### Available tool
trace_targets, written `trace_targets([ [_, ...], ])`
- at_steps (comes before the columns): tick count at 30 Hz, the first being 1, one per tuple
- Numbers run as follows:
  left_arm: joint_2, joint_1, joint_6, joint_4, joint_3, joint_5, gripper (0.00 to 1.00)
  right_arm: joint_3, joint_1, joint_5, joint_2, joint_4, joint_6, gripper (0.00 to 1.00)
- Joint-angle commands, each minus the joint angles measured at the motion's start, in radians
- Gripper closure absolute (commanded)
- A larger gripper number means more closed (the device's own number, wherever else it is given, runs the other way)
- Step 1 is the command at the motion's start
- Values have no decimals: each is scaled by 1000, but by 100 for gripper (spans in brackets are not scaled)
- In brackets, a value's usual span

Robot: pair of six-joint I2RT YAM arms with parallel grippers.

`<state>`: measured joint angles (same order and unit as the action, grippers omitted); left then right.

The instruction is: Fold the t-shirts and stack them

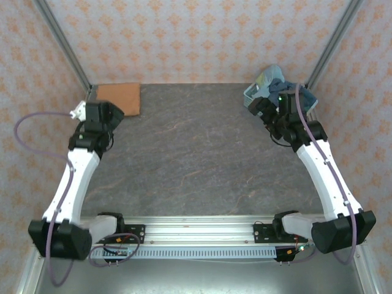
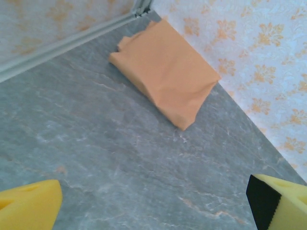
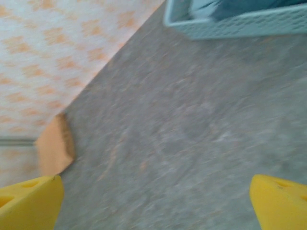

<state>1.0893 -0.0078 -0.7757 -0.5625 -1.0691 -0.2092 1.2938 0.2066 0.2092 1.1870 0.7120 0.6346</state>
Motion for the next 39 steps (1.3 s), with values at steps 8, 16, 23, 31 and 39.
trace_targets([
  [8,-299,-97,443,479,545,-186,0,-586,-5,-552,-251,-521,-344,1],
  [16,-79,-55,601,815,672,-128,0,-822,-14,-633,-185,-839,-553,1],
  [23,213,13,606,1052,634,-14,0,-891,-142,-527,61,-1160,-564,1],
  [31,323,14,711,1235,644,97,0,-851,-202,-416,255,-1376,-580,1],
  [39,405,-43,732,1369,677,-26,0,-934,-202,-351,315,-1567,-606,1],
])
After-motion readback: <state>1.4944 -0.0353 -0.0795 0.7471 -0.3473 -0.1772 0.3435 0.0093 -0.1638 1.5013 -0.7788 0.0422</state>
